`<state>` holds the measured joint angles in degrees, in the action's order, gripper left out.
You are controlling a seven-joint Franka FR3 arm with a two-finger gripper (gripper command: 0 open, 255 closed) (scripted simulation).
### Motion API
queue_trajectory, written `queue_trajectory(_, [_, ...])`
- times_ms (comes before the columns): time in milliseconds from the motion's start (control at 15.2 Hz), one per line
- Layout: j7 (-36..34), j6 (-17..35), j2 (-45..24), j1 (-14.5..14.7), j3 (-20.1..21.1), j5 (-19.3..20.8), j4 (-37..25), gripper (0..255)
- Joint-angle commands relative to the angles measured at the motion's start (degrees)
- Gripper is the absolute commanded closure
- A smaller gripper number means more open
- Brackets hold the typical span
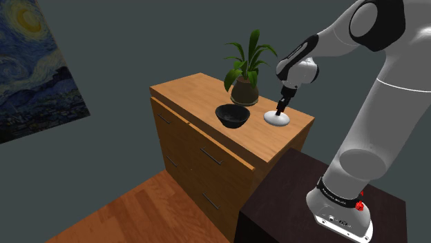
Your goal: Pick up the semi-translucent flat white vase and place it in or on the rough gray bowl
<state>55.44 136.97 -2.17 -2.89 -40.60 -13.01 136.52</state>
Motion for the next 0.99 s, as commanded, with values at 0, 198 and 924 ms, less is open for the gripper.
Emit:
queue_trajectory(0, [0.0,0.0,0.0,0.0,0.0,0.0,0.0,255])
queue_trajectory(198, [0.01,0.0,0.0,0.0,0.0,0.0,0.0,255])
queue_trajectory(924, [-3.89,-4.15,4.37,0.01,-0.15,4.83,-1.28,255])
